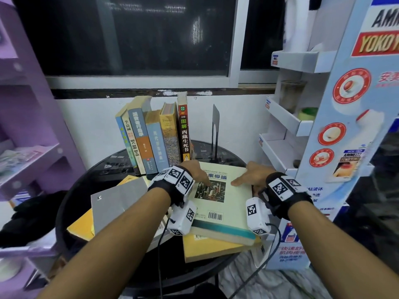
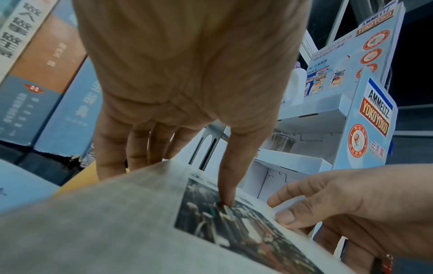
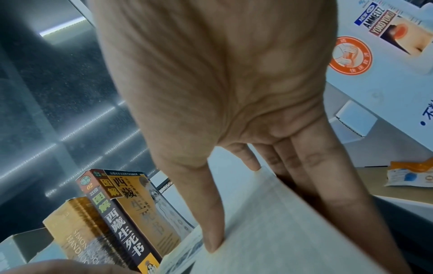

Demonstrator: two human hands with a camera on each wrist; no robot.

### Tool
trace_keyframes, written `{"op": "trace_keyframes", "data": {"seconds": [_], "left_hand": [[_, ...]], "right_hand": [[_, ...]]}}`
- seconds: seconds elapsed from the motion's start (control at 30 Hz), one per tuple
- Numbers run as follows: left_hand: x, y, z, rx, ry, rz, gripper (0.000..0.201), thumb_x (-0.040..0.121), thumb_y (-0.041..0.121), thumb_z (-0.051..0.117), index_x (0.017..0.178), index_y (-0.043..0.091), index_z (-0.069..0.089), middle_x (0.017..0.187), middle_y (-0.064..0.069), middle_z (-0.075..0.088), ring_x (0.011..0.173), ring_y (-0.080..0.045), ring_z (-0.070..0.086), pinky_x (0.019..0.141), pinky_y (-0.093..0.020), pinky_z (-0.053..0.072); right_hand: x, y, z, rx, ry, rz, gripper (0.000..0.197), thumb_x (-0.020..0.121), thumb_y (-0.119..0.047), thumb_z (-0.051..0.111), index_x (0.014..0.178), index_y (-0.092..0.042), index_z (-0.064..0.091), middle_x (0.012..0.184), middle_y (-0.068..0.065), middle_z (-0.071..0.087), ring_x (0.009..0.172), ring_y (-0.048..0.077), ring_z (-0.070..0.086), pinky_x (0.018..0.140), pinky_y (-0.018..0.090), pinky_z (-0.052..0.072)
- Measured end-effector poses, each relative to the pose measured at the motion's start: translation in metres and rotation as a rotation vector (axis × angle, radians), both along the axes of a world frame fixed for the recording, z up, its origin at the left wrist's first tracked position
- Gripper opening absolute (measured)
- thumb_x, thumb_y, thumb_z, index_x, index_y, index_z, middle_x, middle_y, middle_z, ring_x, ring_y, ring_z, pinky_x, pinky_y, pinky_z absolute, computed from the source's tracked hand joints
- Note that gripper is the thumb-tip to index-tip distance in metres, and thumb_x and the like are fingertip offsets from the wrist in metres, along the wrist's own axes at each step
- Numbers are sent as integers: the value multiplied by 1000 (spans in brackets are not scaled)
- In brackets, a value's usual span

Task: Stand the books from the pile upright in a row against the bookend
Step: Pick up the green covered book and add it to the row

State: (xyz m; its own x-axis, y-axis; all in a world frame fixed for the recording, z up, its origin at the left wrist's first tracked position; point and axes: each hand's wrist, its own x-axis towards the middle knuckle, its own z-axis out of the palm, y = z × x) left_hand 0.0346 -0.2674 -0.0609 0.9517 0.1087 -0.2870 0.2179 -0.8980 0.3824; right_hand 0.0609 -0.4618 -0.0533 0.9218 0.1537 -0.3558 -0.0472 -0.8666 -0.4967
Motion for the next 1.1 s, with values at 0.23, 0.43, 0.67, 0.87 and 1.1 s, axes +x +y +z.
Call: {"op": "trace_keyframes", "data": {"seconds": [0.23,0.43,0.67,0.87,1.1], "left_hand": [[-3,2,1,-122,-15,73,63,64,37,83,116,8,64,112,-4,66,98,-22,61,87,-35,53],[-5,-2,3,-155,-128,122,71,68,25,84,128,9,50,124,-7,59,113,-26,55,95,-41,50],[-4,5,-3,-235,-163,134,63,70,13,83,125,11,54,123,-6,63,117,-25,56,98,-38,48],[-7,13,2,-331,-202,191,75,70,6,82,133,10,42,129,-7,59,120,-25,53,98,-36,44],[-13,25,17,-434,-281,187,87,66,1,83,138,12,36,126,-5,61,116,-22,55,99,-39,47]], "right_hand": [[2,-1,-5,49,-4,-37,79,67,-33,87,127,-11,40,120,9,59,104,30,62,88,49,54],[3,-2,-8,112,-9,-80,73,72,-30,84,125,-11,38,120,11,59,104,32,62,87,50,54],[6,-1,-9,202,18,-89,81,74,-26,83,132,-14,28,121,11,56,108,34,60,90,53,53],[4,2,-1,268,-25,-65,77,81,-16,76,138,-16,24,117,8,52,108,31,58,88,50,54],[-2,7,13,363,-105,-66,69,83,-9,73,131,-24,25,110,7,54,98,32,63,76,56,57]]}}
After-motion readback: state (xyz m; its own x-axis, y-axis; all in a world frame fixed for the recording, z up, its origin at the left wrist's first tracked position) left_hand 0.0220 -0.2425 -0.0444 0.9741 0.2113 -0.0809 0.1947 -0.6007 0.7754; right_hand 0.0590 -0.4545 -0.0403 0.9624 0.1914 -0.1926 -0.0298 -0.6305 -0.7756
